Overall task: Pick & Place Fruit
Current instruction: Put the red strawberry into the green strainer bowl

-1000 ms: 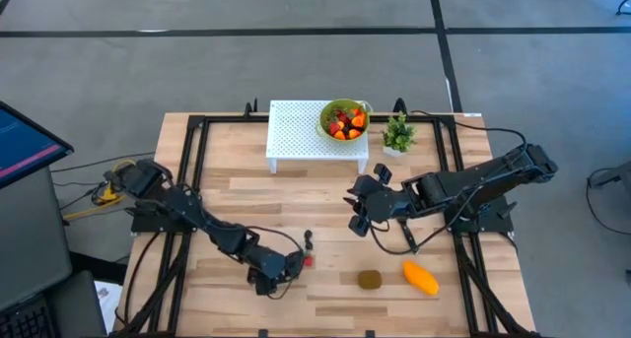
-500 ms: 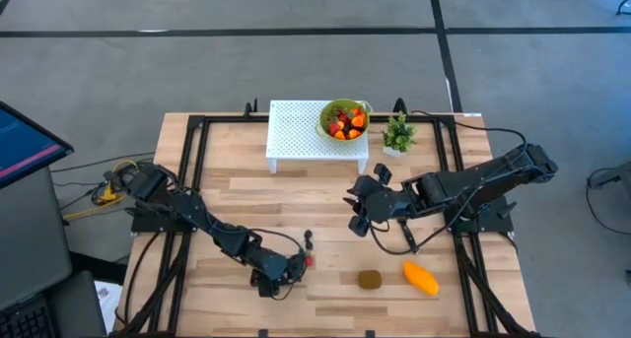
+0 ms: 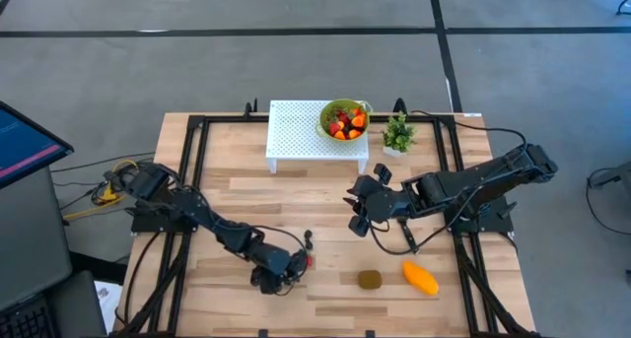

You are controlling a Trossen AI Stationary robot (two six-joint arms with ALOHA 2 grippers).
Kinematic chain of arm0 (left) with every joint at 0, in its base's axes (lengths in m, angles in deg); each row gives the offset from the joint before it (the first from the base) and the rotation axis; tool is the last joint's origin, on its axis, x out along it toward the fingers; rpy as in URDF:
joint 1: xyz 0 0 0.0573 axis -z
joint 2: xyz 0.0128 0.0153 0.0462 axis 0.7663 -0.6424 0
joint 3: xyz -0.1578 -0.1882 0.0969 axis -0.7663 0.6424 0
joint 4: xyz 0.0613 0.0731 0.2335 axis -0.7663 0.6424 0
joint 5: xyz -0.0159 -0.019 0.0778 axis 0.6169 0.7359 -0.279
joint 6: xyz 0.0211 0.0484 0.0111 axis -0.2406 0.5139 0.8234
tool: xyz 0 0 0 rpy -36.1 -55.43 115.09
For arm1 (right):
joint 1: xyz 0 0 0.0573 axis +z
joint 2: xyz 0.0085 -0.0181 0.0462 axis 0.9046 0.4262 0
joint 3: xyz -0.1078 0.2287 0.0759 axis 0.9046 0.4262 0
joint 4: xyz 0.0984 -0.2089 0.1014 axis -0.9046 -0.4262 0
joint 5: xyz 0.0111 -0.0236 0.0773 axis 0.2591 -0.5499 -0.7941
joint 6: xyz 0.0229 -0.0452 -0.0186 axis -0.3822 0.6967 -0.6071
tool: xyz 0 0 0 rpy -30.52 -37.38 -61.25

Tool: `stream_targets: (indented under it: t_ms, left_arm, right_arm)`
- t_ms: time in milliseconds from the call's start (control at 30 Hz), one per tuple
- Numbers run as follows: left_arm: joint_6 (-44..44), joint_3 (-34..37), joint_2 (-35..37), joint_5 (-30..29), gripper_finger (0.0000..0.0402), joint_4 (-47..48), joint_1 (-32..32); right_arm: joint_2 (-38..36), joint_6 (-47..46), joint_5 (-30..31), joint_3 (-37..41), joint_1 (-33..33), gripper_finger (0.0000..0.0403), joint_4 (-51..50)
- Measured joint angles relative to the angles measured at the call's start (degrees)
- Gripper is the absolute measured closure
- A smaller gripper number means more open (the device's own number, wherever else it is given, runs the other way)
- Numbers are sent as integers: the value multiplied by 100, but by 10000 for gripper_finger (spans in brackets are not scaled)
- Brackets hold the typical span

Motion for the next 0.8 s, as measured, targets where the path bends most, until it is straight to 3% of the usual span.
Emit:
stream_targets:
  t_ms: [400, 633, 800]
  left_arm:
    - [-337, 1, -58, 125, 324, -16, -78]
    - [-528, 1, -58, 125, 390, -18, -78]
    - [-871, 1, -58, 125, 397, -29, -90]
  right_arm:
    - [0, 0, -1, 0, 0, 305, 14]
    - [0, 0, -2, 0, 0, 305, 14]
    - [0, -1, -1, 0, 0, 305, 16]
